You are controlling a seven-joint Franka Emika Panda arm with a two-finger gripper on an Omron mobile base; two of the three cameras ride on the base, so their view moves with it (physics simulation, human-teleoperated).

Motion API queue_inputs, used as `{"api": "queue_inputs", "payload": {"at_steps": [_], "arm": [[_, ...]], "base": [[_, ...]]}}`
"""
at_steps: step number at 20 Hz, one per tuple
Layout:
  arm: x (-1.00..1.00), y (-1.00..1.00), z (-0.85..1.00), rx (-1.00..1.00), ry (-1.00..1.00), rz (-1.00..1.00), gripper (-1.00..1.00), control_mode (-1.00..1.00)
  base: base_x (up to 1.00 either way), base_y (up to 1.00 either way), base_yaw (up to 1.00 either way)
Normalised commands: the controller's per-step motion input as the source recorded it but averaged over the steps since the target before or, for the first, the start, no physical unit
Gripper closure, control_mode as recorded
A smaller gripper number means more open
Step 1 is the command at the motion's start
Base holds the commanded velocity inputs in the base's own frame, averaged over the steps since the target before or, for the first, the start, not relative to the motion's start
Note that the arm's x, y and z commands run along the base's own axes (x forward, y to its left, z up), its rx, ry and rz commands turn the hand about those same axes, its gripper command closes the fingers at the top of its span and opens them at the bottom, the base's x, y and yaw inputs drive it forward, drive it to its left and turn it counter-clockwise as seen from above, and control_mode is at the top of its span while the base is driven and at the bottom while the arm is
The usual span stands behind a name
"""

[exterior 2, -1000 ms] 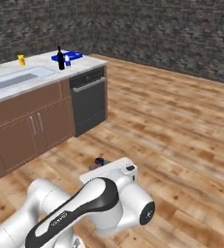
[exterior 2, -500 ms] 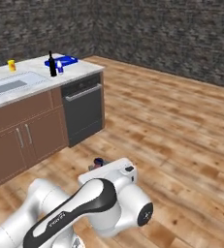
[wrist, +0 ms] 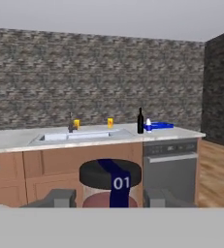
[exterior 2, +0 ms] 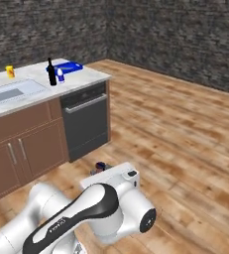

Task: Place the drinks on the dining counter in a tight cluster.

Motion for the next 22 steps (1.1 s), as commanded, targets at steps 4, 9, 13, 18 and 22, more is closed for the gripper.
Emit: {"api": "queue_inputs", "payload": {"at_steps": [4,9,13,18,22], "arm": [[0.00,0.00,0.00,0.00,0.00,0.00,1.00,1.00],[0.00,0.00,0.00,0.00,0.00,0.00,1.00,1.00],[0.00,0.00,0.00,0.00,0.00,0.00,1.00,1.00],[0.00,0.00,0.00,0.00,0.00,0.00,1.00,1.00],[0.00,0.00,0.00,0.00,0.00,0.00,1.00,1.00]], "base": [[0.86,0.00,0.18],[0.86,0.00,0.16],[0.86,0.00,0.17],[0.83,0.00,0.21],[0.82,0.00,0.22]]}}
